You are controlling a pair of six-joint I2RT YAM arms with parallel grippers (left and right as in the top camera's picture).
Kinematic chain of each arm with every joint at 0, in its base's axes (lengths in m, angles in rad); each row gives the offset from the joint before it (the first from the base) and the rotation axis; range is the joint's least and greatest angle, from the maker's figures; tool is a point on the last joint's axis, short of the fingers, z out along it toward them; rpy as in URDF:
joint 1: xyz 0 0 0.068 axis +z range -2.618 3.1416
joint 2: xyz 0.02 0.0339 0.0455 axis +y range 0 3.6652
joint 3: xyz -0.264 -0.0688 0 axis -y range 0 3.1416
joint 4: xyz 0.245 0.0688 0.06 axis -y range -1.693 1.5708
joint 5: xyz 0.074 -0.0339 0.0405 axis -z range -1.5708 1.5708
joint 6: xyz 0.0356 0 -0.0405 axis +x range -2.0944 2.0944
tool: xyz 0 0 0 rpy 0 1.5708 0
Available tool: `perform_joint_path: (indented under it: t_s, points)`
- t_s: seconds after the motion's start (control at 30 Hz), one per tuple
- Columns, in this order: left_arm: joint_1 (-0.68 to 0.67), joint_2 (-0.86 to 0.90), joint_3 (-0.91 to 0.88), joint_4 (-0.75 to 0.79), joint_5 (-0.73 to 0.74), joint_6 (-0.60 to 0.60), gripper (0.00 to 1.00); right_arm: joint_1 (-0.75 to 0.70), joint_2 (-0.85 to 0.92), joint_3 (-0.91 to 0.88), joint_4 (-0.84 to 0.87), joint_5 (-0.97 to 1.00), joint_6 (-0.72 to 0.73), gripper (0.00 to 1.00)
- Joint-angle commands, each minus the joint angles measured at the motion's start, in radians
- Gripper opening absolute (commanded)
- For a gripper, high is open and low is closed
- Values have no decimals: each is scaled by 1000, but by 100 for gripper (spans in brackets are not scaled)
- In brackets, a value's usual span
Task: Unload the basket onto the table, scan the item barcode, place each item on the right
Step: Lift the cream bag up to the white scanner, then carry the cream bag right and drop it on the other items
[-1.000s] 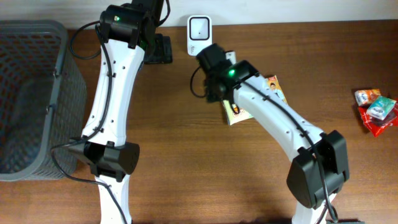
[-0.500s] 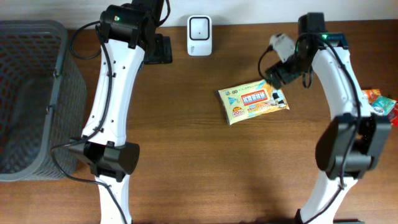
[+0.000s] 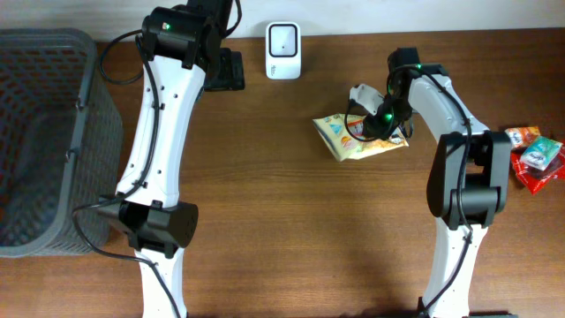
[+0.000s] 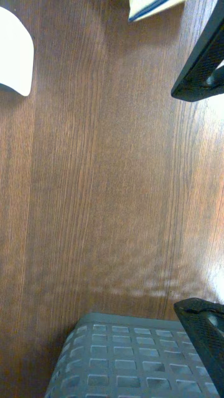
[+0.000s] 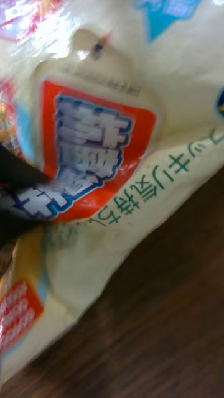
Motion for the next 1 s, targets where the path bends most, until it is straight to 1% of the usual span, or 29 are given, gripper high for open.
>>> perform_joint_path:
  t_s: [0.0,0.03,0.1,0.17,0.2,0.23,0.27,0.37,0.43,0.47,0.5,0.53,0.57,0.6,0.63,0.67,0.7,0.73,0.8,0.83,0.97]
  points:
    - [0,-2,-5,1,-11,5,99,31,81,-52,27,37,317,4]
    - [0,-2,-5,1,-11,5,99,40,80,-47,27,3,381,4]
    - [0,-2,-5,1,-11,5,99,66,79,-3,22,-111,642,4]
    - [0,-2,-5,1,-11,5,99,74,72,61,19,-280,743,4]
    - [0,-2,-5,1,-11,5,99,74,71,135,23,-379,842,4]
    - [0,-2,-5,1,-11,5,99,72,71,204,23,-383,959,4]
    - [0,-2,-5,1,-11,5,99,72,71,265,23,-383,1027,4]
    - [0,-2,-5,1,-11,5,99,72,71,406,27,-383,1106,4]
    - [0,-2,-5,1,-11,5,99,73,71,444,51,-384,1146,4]
    - [0,-2,-5,1,-11,5,99,74,71,447,93,-383,1180,4]
    - [0,-2,-5,1,-11,5,99,74,71,447,195,-373,1270,4]
    - [0,-2,-5,1,-11,5,99,83,74,444,291,-308,1339,4]
    - [0,-2,-5,1,-11,5,99,99,74,443,357,-222,1364,4]
    - [0,-2,-5,1,-11,5,99,124,74,443,410,-95,1369,4]
    - [0,-2,-5,1,-11,5,99,145,77,443,431,-9,1368,4]
    - [0,-2,-5,1,-11,5,99,186,84,443,460,163,1368,4]
    - [0,-2,-5,1,-11,5,99,223,97,443,483,290,1366,4]
    - [0,-2,-5,1,-11,5,99,251,107,443,496,353,1366,4]
    - [0,-2,-5,1,-11,5,99,293,132,443,533,393,1361,4]
    - [0,-2,-5,1,-11,5,99,310,139,443,555,397,1335,4]
    - [0,-2,-5,1,-11,5,99,320,139,444,572,438,1283,4]
